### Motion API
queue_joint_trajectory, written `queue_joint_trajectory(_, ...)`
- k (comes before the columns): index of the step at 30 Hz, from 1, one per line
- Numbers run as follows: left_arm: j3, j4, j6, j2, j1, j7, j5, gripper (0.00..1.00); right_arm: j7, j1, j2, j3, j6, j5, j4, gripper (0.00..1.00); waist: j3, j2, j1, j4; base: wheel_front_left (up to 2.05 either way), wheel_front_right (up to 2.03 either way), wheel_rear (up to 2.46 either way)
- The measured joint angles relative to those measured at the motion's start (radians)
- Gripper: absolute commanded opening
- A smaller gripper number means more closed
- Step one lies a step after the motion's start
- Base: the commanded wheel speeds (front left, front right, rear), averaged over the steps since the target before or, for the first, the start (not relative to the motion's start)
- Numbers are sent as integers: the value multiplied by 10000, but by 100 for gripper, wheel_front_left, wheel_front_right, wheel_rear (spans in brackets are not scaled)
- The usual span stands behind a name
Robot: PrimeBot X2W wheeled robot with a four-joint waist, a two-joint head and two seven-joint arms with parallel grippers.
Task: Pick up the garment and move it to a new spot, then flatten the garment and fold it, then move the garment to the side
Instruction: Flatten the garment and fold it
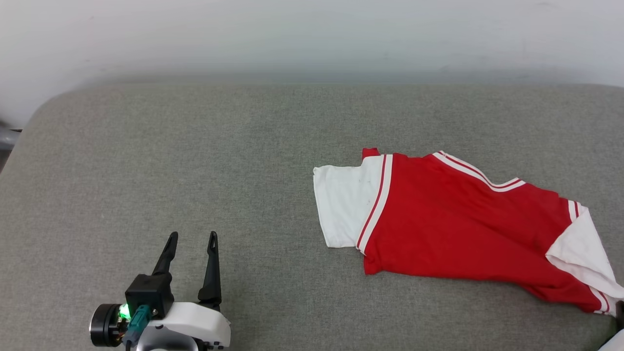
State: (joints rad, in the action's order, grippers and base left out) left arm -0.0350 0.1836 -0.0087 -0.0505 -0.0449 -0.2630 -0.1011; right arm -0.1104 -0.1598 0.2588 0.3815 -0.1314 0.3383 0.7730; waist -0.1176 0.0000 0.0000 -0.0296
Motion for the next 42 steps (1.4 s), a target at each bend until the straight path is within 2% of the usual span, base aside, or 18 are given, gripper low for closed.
queue_joint_trajectory(6, 130, 56, -86, -2, 1, 0, 111, 100, -1145, 37, -125, -31, 0, -754, -767, 100, 281, 0, 0, 78, 0, 0, 0)
queue_joint_trajectory(15, 324, 33, -334, -130, -150, 0, 382, 100, -1501, 866, -1200, 125, 2, -2713, -4433, 100, 656, 0, 0, 335, 0, 0, 0)
queue_joint_trajectory(17, 334, 31, -431, -236, -465, 0, 428, 100, -1523, 1032, -1417, -128, 2, -2980, -5271, 100, 670, 0, 0, 380, 0, 0, 0)
queue_joint_trajectory(18, 278, 119, -608, -449, -975, 0, 474, 100, -1530, 1285, -1645, -581, 2, -3346, -6347, 100, 648, 0, 0, 418, 0, 0, 0)
queue_joint_trajectory(19, 226, 196, -673, -531, -1179, 0, 487, 100, -1530, 1363, -1712, -761, 2, -3405, -6659, 100, 629, 0, 0, 427, 0, 0, 0)
queue_joint_trajectory(26, -349, 1110, -1106, -1197, -3153, 15, 190, 100, -1530, 1841, -1958, -2090, 2, -3739, -7802, 100, 372, 0, 0, 495, 0, 0, 0)
queue_joint_trajectory(31, -1442, 1661, -1197, -1724, -4833, 1028, -359, 100, -1530, 2013, -2015, -2742, 2, -3839, -7940, 100, 79, 0, 0, 617, 0, 0, 0)
queue_joint_trajectory(35, -2685, 1847, -1204, -2286, -6020, 2157, -1335, 100, -1530, 2012, -2046, -3060, 2, -3871, -7986, 100, -254, 0, 0, 775, 0, 0, 0)
queue_joint_trajectory(42, -4546, 2266, -1204, -3233, -7874, 4803, -3172, 100, -1530, 1854, -2065, -3350, 2, -3887, -7988, 100, -1016, 0, 1, 1131, 0, 0, 0)
